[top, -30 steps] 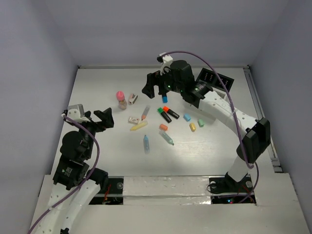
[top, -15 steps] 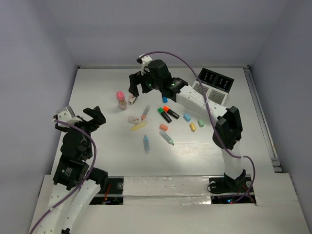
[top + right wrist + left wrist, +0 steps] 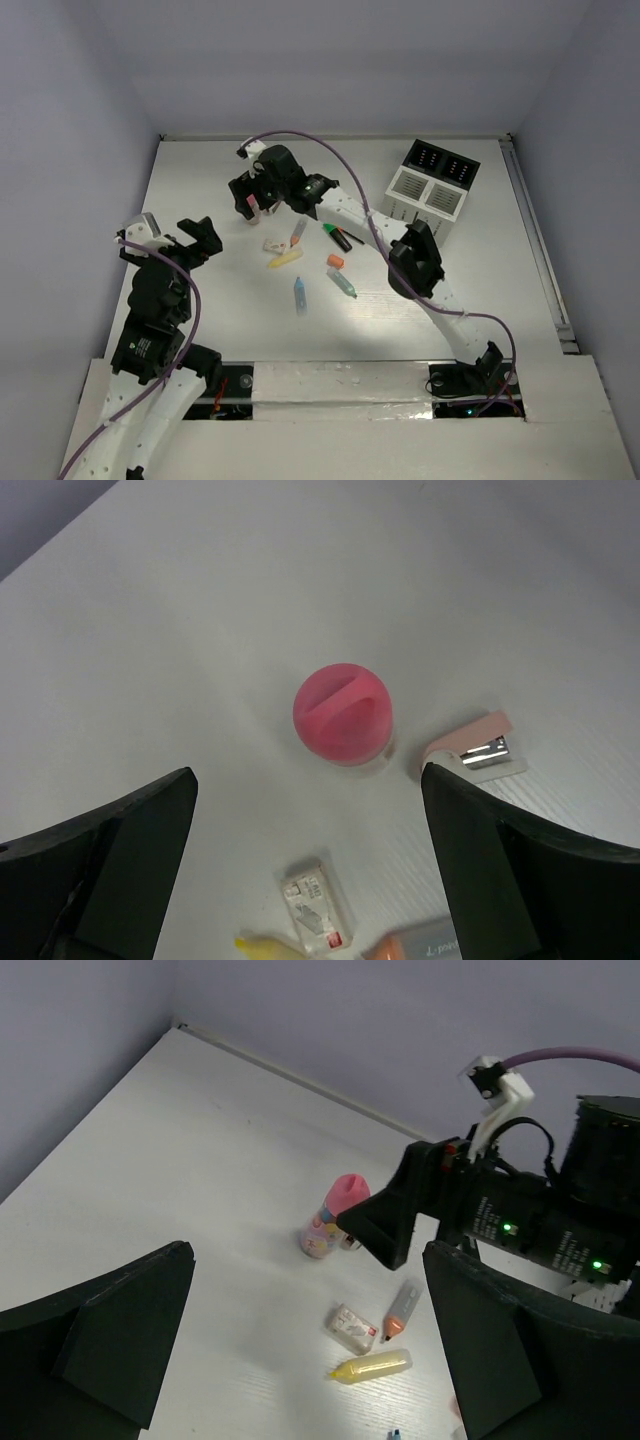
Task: Sort the stationery into containers
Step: Pick up the stationery from the center of the board.
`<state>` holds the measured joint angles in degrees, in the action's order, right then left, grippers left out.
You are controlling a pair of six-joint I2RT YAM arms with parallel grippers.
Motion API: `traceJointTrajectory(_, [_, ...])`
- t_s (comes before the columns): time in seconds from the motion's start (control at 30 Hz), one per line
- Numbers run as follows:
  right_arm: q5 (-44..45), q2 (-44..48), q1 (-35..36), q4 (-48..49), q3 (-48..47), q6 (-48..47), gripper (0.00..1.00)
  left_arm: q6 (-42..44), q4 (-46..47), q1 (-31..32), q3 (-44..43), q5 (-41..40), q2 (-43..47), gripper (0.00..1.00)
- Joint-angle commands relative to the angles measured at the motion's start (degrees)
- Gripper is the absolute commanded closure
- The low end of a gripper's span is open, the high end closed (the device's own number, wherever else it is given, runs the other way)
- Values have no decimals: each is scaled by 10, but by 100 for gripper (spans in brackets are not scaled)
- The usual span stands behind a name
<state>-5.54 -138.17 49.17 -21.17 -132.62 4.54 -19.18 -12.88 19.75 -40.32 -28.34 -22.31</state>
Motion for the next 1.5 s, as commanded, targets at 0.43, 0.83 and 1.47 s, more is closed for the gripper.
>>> traceJointTrajectory(0.43, [30,-81,6,118,-68,19,21,3,36,-4,-9,43,-7,1])
traceJointTrajectory(0.83, [19,-100,6,154,-80,35,42,6,43,-4,-6,50,-5,1])
traceJointTrajectory(1.47, [28,-121,6,155,-77,33,31,7,45,1,-6,58,1,1])
